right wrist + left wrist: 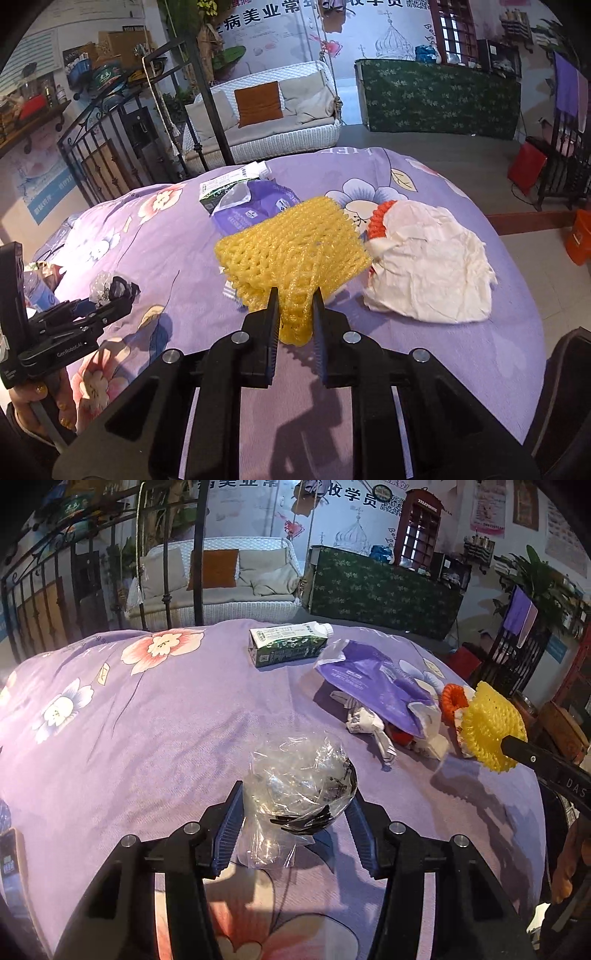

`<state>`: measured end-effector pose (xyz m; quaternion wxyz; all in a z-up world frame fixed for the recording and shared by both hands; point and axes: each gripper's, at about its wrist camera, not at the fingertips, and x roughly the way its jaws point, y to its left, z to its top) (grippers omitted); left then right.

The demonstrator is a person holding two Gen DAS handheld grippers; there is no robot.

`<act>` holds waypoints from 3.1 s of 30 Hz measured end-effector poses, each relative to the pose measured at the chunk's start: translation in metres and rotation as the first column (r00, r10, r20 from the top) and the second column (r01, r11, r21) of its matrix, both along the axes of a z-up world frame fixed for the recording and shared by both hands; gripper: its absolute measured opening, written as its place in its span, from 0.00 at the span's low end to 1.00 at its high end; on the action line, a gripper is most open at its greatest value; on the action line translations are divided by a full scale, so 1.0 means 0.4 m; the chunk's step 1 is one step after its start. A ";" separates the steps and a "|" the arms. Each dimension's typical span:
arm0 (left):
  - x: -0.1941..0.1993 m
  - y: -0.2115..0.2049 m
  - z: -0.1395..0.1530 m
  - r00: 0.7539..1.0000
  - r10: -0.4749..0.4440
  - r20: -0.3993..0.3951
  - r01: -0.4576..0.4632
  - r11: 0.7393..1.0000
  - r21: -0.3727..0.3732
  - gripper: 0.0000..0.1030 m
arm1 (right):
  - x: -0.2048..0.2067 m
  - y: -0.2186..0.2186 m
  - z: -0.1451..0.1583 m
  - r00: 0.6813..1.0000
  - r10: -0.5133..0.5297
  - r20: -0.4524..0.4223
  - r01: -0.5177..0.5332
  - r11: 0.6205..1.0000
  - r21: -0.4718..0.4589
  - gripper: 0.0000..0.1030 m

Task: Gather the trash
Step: 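Close the right tool on the yellow mesh net and lift it, then carry the yellow net over the bin and open the right tool while the left tool carries the wrapper, then lower the clear wrapper into the bin and open the left tool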

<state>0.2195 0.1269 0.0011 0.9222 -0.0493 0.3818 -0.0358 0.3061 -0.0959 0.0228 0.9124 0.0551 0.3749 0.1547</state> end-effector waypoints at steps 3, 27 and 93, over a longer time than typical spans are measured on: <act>-0.029 -0.041 0.001 1.000 -0.026 0.013 0.026 1.000 0.001 0.50 | -0.047 -0.027 -0.004 1.000 -0.009 -0.004 0.009 1.000 0.015 0.17; -0.116 -0.361 0.035 0.938 -0.336 0.083 0.340 0.940 -0.038 0.50 | -0.328 -0.403 -0.021 0.938 -0.346 -0.013 0.346 0.938 0.005 0.17; -0.180 -1.110 -0.166 0.505 -0.834 -0.221 0.856 0.516 0.010 0.51 | -0.597 -0.952 -0.132 0.441 -0.889 -0.120 0.898 0.435 0.071 0.79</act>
